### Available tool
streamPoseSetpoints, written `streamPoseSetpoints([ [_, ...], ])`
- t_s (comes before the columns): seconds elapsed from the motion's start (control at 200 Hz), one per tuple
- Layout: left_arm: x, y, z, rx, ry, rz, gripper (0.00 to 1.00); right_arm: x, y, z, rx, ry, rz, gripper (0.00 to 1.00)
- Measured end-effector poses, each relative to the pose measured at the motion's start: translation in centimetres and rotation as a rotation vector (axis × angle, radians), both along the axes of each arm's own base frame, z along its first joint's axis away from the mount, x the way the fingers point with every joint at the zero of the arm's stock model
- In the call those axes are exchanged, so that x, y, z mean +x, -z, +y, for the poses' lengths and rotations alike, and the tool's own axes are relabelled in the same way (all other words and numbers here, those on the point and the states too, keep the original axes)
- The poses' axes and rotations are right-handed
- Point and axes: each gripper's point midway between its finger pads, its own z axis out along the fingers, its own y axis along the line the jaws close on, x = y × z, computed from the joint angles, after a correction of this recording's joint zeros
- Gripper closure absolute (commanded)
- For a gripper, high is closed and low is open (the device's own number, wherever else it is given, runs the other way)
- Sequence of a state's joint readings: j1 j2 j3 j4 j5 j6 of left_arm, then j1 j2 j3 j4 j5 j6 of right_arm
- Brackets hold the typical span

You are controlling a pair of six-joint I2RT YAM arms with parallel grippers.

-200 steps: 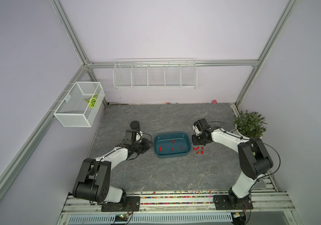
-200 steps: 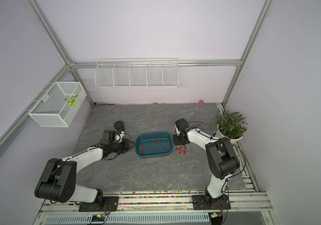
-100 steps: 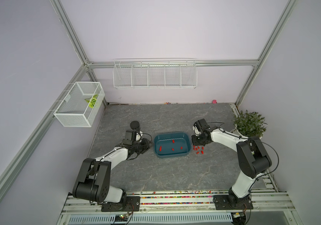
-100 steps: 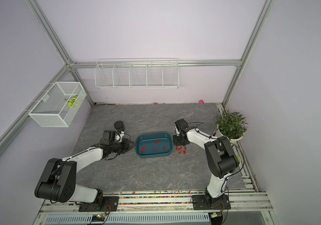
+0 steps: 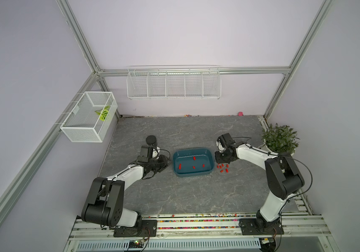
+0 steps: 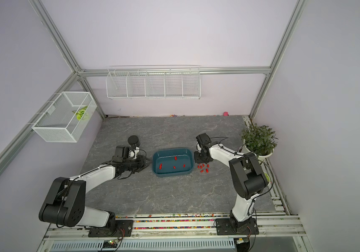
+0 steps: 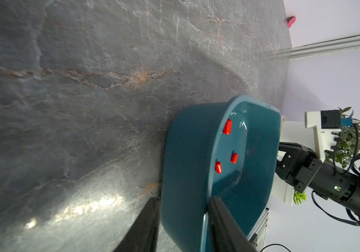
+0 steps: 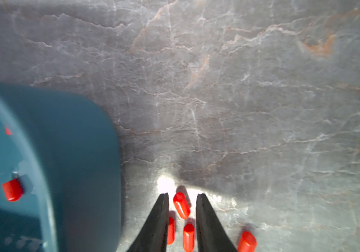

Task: Take the screw protection sleeves out of the storage box
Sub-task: Place the screw protection sleeve at the center of the board, then pick up the screw protection sleeve from the storage box.

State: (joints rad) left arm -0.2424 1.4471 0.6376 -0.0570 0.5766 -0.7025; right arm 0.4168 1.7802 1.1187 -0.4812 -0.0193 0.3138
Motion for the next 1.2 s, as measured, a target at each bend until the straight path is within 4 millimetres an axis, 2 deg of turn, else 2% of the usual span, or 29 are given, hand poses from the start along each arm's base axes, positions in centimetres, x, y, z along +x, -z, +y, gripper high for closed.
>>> streamPoseSetpoints([
  [0.105,0.0,0.0,0.0,0.0,0.0,0.0,0.57,-0.6,-1.6,0.8,-0.033,-0.029,-0.043,0.71],
  [0.31,0.0,0.0,0.0,0.0,0.0,0.0,0.57,-0.7,-9.2,5.0,0.004,-0.116,-0.245,0.7],
  [0.415,0.0,0.0,0.0,0.0,0.0,0.0,0.57,-0.4,-11.2,6.1,0.057,-0.129,-0.303,0.7],
  [0.56,0.0,0.0,0.0,0.0,0.0,0.0,0.57,-0.3,-11.0,7.7,0.09,-0.146,-0.311,0.71],
  [0.835,0.0,0.0,0.0,0.0,0.0,0.0,0.57,-1.3,-6.9,11.1,0.068,-0.229,-0.229,0.71],
  [1.095,0.0,0.0,0.0,0.0,0.0,0.0,0.57,0.1,-7.3,14.3,0.087,-0.254,-0.245,0.7],
  [1.2,0.0,0.0,0.0,0.0,0.0,0.001,0.57,0.6,-6.6,15.0,0.084,-0.247,-0.228,0.7],
])
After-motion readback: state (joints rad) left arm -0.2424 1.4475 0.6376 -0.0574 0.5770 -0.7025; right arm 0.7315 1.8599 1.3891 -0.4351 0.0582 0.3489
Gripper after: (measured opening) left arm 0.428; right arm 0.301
